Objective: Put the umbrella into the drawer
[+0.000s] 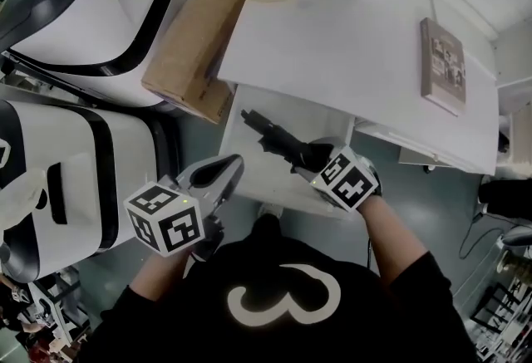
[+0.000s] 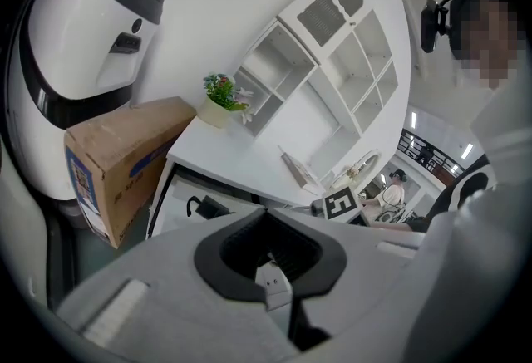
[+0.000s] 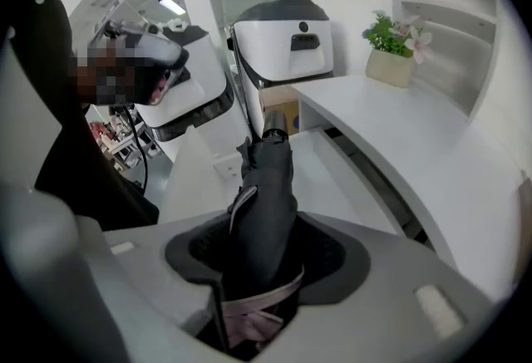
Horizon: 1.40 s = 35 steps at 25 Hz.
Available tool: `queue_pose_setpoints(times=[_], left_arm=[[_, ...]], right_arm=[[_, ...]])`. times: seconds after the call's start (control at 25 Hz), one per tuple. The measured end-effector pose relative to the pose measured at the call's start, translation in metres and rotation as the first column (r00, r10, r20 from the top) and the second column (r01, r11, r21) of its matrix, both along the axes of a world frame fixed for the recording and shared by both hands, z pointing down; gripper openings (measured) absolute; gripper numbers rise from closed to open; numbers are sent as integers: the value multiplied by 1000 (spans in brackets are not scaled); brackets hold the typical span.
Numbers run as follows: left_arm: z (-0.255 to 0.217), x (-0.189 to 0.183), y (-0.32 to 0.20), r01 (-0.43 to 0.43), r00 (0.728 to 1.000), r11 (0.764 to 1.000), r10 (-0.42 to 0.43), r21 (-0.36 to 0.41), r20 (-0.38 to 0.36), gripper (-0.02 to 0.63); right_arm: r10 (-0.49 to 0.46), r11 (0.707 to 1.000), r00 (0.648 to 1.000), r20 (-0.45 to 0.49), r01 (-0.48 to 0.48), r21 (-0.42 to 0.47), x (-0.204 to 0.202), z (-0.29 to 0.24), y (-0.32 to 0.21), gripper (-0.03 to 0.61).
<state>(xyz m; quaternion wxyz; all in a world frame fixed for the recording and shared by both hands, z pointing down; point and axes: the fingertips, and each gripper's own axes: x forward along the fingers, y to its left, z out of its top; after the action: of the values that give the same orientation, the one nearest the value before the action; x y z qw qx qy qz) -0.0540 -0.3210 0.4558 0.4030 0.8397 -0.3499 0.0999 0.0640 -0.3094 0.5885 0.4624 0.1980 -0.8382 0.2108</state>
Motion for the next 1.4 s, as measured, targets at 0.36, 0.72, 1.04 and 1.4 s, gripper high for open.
queue_pose_setpoints(times=[0.36, 0.72, 1.04, 1.4], left_arm=[[20, -12, -3, 19, 1000, 999, -18, -48, 11, 9], [32, -16, -12, 19, 1000, 998, -19, -58, 8, 9], [37, -23, -16, 28, 1000, 999, -29, -46, -6, 9], [46, -26, -17, 40, 999, 998, -40, -41, 3, 9]], right_arm=[[-72, 997, 988, -134, 67, -42, -6, 69, -17, 220], [-121, 992, 973, -197, 112, -55, -17, 120, -27, 221], [-109, 993, 970, -216, 99, -58, -19, 154, -26, 224], [-175, 984, 951, -253, 166, -59, -20, 164, -23, 288]])
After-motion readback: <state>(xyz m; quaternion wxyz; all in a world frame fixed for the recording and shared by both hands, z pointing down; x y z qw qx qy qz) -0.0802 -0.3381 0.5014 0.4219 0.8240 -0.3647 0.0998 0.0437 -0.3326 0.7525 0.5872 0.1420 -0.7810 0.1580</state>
